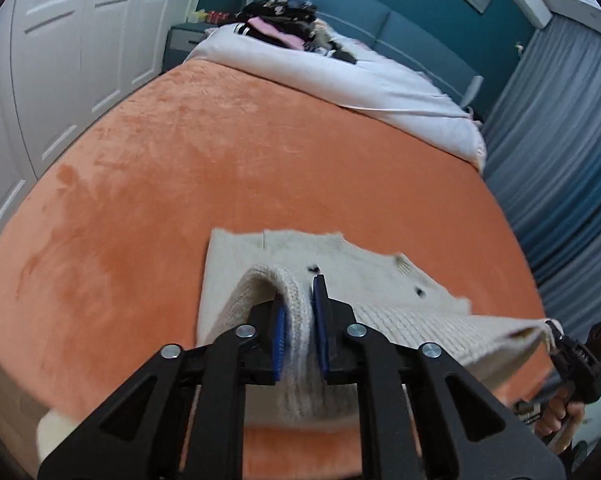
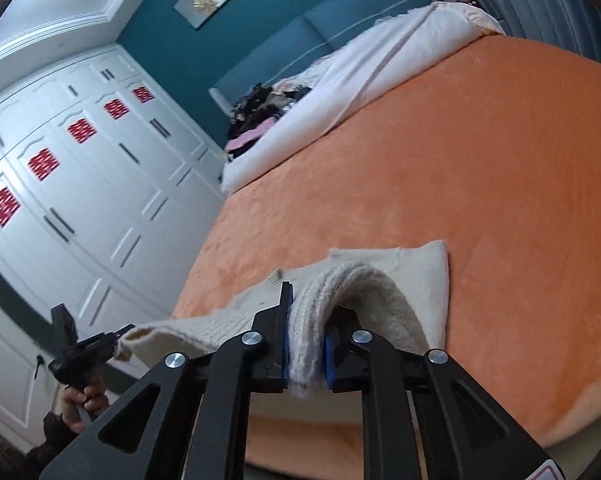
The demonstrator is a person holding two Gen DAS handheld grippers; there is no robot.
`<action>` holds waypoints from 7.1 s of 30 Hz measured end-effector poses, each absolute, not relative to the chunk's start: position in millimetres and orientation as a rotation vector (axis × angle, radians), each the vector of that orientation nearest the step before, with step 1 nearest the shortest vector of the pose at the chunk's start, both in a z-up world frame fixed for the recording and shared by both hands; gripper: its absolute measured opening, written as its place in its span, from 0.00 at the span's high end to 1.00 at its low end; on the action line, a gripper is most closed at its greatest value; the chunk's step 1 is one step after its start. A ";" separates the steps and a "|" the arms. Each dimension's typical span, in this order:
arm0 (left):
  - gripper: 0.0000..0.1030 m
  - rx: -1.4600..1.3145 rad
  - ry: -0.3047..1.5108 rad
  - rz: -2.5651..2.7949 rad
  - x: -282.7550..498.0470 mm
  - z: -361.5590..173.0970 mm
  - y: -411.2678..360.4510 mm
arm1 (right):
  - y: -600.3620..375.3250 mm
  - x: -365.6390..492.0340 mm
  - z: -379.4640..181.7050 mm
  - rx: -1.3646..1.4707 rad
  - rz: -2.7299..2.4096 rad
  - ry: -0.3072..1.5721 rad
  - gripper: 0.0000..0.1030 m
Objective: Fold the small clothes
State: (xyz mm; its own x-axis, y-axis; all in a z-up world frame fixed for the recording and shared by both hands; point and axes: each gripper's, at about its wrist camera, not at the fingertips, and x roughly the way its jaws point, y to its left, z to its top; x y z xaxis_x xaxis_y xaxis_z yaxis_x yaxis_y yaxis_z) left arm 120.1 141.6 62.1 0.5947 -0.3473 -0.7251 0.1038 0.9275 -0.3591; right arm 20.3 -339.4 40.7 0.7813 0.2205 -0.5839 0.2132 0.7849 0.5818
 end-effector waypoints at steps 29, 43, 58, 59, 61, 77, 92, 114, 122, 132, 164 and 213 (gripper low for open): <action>0.92 -0.180 1.151 0.082 206.2 -82.1 160.7 | -376.8 58.2 -89.7 0.631 -0.260 1.007 0.95; 0.54 -0.078 0.982 -0.039 146.5 -19.5 114.4 | -300.0 52.6 -20.5 0.465 -0.103 0.910 0.73; 0.26 -0.197 1.052 0.044 116.5 -48.9 154.6 | -347.8 -43.9 -15.8 0.550 -0.302 0.882 0.39; 0.23 -0.225 1.054 0.064 101.2 -50.2 164.1 | -354.9 -65.6 -24.3 0.583 -0.334 0.894 0.36; 0.19 -0.282 1.067 0.108 73.6 -58.4 181.7 | -370.4 -92.7 -46.0 0.686 -0.342 0.931 0.36; 0.91 -0.467 1.123 0.004 55.6 -30.9 187.4 | -361.3 -106.4 -7.0 0.841 -0.162 0.804 0.88; 0.27 -0.235 1.007 0.074 47.3 -1.6 174.8 | -345.7 -87.7 7.3 0.459 -0.316 0.862 0.35; 0.87 -0.217 1.151 0.029 194.9 -89.3 150.2 | -389.2 46.7 -85.6 0.621 -0.300 1.021 0.93; 0.36 -0.210 1.027 0.022 126.4 -33.0 161.7 | -374.2 -36.1 -22.0 0.652 -0.362 0.851 0.32; 0.20 -0.471 1.111 0.090 37.1 -69.2 196.7 | -327.0 -125.0 -40.6 0.636 -0.374 0.877 0.33; 0.87 -0.185 0.789 -0.560 6.6 113.5 -52.0 | -226.3 -5.5 -102.6 0.588 0.106 1.014 1.00; 0.78 -0.709 1.142 0.024 25.8 -82.9 204.7 | -125.9 56.2 -6.4 0.256 -0.047 1.047 0.87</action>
State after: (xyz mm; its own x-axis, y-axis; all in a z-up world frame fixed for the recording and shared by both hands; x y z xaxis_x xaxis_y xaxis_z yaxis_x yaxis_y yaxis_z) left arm 25.8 204.7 -82.9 0.4400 -0.3302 -0.8351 -0.3648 0.7840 -0.5022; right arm 56.2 -125.9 -6.4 0.5019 0.0831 -0.8609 0.1604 0.9692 0.1870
